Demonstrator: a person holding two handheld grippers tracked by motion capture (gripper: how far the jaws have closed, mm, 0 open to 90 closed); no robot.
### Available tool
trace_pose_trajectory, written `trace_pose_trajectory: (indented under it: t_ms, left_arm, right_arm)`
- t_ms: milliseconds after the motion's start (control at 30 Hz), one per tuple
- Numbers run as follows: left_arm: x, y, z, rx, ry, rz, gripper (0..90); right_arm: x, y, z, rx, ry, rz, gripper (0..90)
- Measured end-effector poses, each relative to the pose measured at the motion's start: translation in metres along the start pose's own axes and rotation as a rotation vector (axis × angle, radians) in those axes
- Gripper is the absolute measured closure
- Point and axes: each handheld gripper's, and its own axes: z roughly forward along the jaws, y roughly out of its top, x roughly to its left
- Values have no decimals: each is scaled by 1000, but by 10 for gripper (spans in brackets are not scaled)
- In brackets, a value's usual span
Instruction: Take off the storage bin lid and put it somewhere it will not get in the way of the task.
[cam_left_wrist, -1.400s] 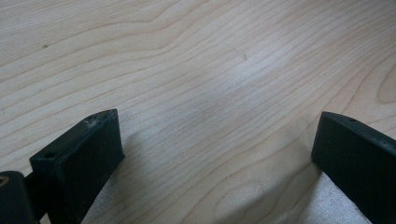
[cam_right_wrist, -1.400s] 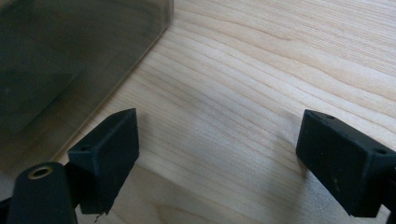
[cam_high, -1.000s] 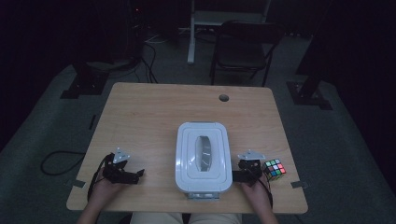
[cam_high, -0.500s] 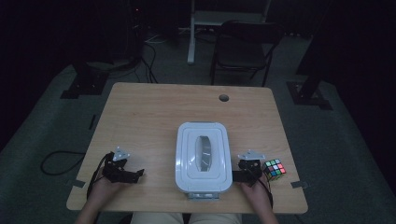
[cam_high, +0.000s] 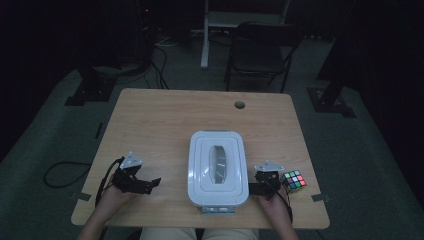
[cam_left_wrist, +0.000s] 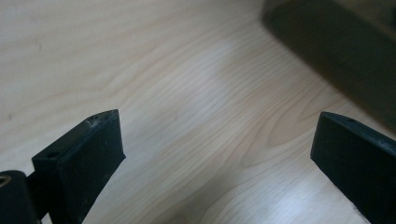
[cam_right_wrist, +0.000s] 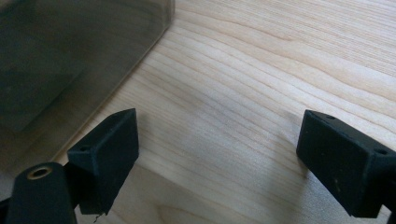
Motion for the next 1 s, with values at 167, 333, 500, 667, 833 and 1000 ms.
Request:
trace_pose_trajectory:
  t_ms: [167, 333, 500, 667, 833, 1000]
  left_arm:
    - [-8, 16, -10, -60, -44, 37, 33]
    - [-13, 26, -15, -105, -81, 83, 32]
    - [-19, 34, -19, -141, -113, 117, 32]
    - [-26, 40, -21, -157, -150, 156, 33]
    - [-34, 49, -22, -170, -198, 171, 33]
    - [-40, 58, -23, -189, -218, 192, 33]
  right_arm:
    - [0, 0, 0, 0, 0, 0, 128]
    - [0, 0, 0, 0, 0, 0, 128]
    - [0, 0, 0, 0, 1, 1, 128]
    - [0, 0, 0, 1, 1, 1, 128]
    - [0, 0, 0, 1, 0, 0, 128]
    - [0, 0, 0, 1, 0, 2, 128]
